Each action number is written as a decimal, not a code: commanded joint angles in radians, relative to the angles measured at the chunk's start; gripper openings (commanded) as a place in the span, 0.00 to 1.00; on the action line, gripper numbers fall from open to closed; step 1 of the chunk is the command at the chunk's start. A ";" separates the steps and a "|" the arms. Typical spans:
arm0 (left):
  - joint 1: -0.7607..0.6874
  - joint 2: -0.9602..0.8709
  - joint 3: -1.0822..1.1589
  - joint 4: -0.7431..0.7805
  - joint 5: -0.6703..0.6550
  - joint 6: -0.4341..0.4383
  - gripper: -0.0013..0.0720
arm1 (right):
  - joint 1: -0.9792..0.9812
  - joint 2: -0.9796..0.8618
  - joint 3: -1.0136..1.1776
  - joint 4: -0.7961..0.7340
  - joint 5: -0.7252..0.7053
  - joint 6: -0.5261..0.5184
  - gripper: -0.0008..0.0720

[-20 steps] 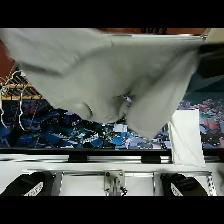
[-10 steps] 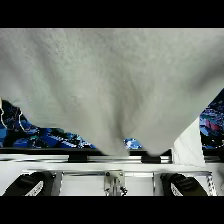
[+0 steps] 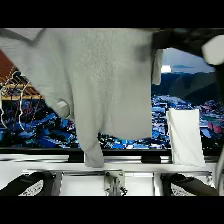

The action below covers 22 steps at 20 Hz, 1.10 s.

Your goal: Fold the shirts.

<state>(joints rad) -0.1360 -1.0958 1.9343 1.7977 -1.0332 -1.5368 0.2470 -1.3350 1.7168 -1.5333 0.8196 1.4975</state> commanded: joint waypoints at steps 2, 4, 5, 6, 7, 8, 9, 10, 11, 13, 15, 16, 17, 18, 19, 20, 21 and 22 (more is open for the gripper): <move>0.060 -0.303 -0.001 0.016 -0.004 -0.068 0.06 | -0.001 -0.295 0.001 0.005 -0.179 0.081 0.12; 0.061 -0.440 -0.001 -0.047 -0.027 -0.085 0.06 | -0.001 -0.370 0.001 0.001 -0.096 0.084 0.12; 0.060 -0.497 -0.001 -0.107 -0.051 -0.085 0.06 | -0.001 -0.402 0.001 0.017 -0.041 0.095 0.12; 0.057 -0.551 -0.001 -0.175 -0.080 -0.085 0.06 | 0.000 -0.428 0.001 0.040 0.008 0.096 0.12; 0.052 -0.602 -0.001 -0.241 -0.111 -0.085 0.06 | 0.000 -0.453 0.001 0.084 0.045 0.097 0.12; 0.045 -0.643 -0.001 -0.289 -0.137 -0.085 0.06 | 0.000 -0.472 0.001 0.122 0.065 0.097 0.12; 0.039 -0.677 -0.001 -0.325 -0.165 -0.084 0.06 | 0.000 -0.483 0.001 0.147 0.073 0.098 0.13; 0.033 -0.702 -0.001 -0.353 -0.193 -0.084 0.08 | 0.000 -0.484 0.001 0.156 0.074 0.108 0.17; 0.030 -0.716 -0.001 -0.377 -0.223 -0.081 0.22 | -0.001 -0.473 0.002 0.155 0.078 0.129 0.50; 0.037 -0.721 0.001 -0.377 -0.309 -0.081 0.82 | -0.021 -0.427 0.002 0.143 0.133 0.133 0.74; 0.061 -0.711 0.009 -0.378 -0.467 -0.047 0.84 | -0.061 -0.354 0.002 0.097 0.266 0.105 0.74; 0.076 -0.703 0.008 -0.380 -0.560 -0.009 0.84 | -0.089 -0.322 0.002 0.089 0.349 0.069 0.74; 0.092 -0.692 0.000 -0.409 -0.627 0.016 0.83 | -0.127 -0.297 0.002 0.092 0.448 0.023 0.74; 0.112 -0.672 -0.033 -0.490 -0.679 0.035 0.81 | -0.170 -0.283 0.001 0.107 0.552 -0.008 0.74; 0.129 -0.644 -0.091 -0.575 -0.688 0.037 0.81 | -0.212 -0.280 0.000 0.135 0.643 -0.028 0.74; 0.142 -0.608 -0.178 -0.639 -0.669 0.042 0.66 | -0.251 -0.280 -0.003 0.170 0.718 -0.047 0.74; 0.148 -0.569 -0.278 -0.659 -0.629 0.047 0.57 | -0.288 -0.280 -0.012 0.208 0.768 -0.056 0.74; 0.148 -0.523 -0.398 -0.660 -0.571 0.052 0.57 | -0.316 -0.280 -0.021 0.248 0.793 -0.055 0.74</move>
<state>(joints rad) -0.0124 -1.7020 1.7382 1.2514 -1.6093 -1.5173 0.0204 -1.6318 1.7092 -1.3785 1.4006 1.4914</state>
